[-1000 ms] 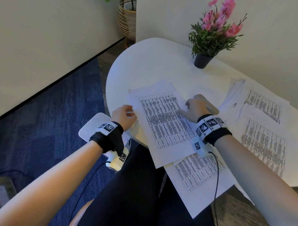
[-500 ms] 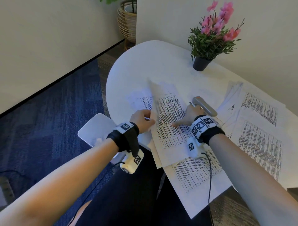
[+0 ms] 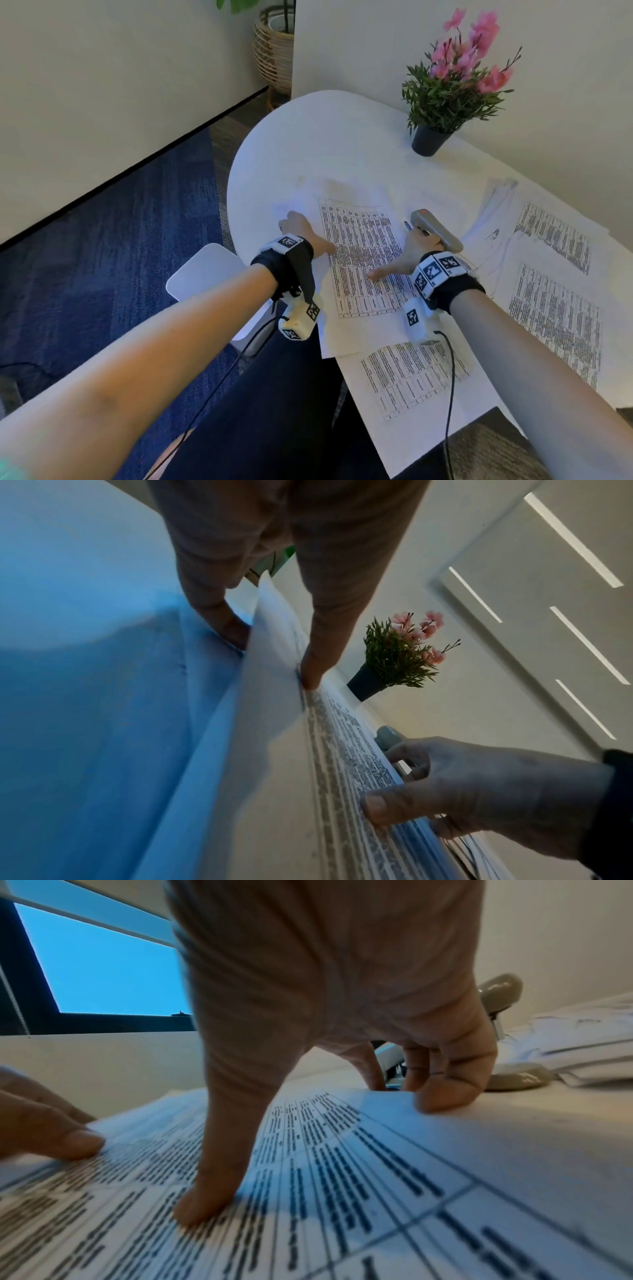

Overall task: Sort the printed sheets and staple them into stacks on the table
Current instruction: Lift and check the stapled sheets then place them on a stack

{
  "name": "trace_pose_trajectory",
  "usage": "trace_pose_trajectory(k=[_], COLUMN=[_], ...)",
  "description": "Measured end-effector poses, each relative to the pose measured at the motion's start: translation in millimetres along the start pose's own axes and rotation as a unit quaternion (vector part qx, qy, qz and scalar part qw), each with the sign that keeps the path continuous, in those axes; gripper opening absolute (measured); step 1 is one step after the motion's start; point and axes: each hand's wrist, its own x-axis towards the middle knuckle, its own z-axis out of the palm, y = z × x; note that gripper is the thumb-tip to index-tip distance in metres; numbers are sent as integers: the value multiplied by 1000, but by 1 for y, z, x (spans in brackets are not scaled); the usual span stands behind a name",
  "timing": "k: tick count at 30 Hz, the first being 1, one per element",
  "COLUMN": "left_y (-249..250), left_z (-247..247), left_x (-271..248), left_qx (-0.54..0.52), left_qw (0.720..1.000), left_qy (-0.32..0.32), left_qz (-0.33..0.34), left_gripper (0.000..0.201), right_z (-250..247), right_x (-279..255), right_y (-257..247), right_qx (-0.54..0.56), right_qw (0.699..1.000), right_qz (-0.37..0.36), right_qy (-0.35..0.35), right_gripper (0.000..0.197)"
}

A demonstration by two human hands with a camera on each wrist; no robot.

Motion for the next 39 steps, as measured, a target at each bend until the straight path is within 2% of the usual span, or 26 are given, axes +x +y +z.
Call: trace_pose_trajectory(k=[2,4,5,8,10,12,15,17,19,22,25,27,29,32,35,37,39], left_y=[-1,-3,-5,-8,-9,-9,-5,-10,-24,-48,-60,-64,-65,-62,-53,-48,-46], left_z=[4,13,17,24,21,13,-4,-11,-12,-9,-5,-1,0,-1,0,-1,-5], left_x=[-1,-2,-5,-14,-18,-22,-21,-18,-10,-6,-10,-18,-21,-13,-3,2,10], left_qx=[-29,-43,-52,-72,-105,-163,-207,-193,-125,-52,74,184,266,281,305,297,231], left_qw=[999,997,995,986,977,964,953,958,978,995,993,977,956,950,944,948,968], left_qy=[-26,-51,-57,-30,6,32,38,39,64,56,22,0,-5,-1,-11,-11,-9], left_qz=[7,46,70,149,186,206,218,206,153,56,86,109,123,135,125,115,94], left_gripper=[65,50,46,44,38,35,33,41,58,69,90,113,122,115,111,94,64], right_z=[2,5,6,3,0,-6,-19,-27,-33,-38,-46,-53,-60,-70,-77,-83,-88], right_x=[-4,-6,-7,-4,1,4,1,-4,-10,-21,-29,-32,-36,-42,-49,-56,-64], right_y=[2,4,4,5,14,23,31,35,37,35,30,29,29,25,23,19,13], right_qx=[38,81,82,96,179,275,403,449,476,504,519,523,508,479,472,474,480], right_qw=[999,996,996,995,982,956,898,866,838,810,788,779,785,802,800,799,793], right_qz=[0,-9,-12,-26,-41,-69,-84,-78,-89,-106,-106,-105,-116,-134,-151,-177,-205], right_qy=[8,24,29,25,35,75,153,205,249,279,314,329,334,332,337,326,312], right_gripper=[150,143,135,84,73,66,39,32,25,21,21,20,17,12,19,25,21])
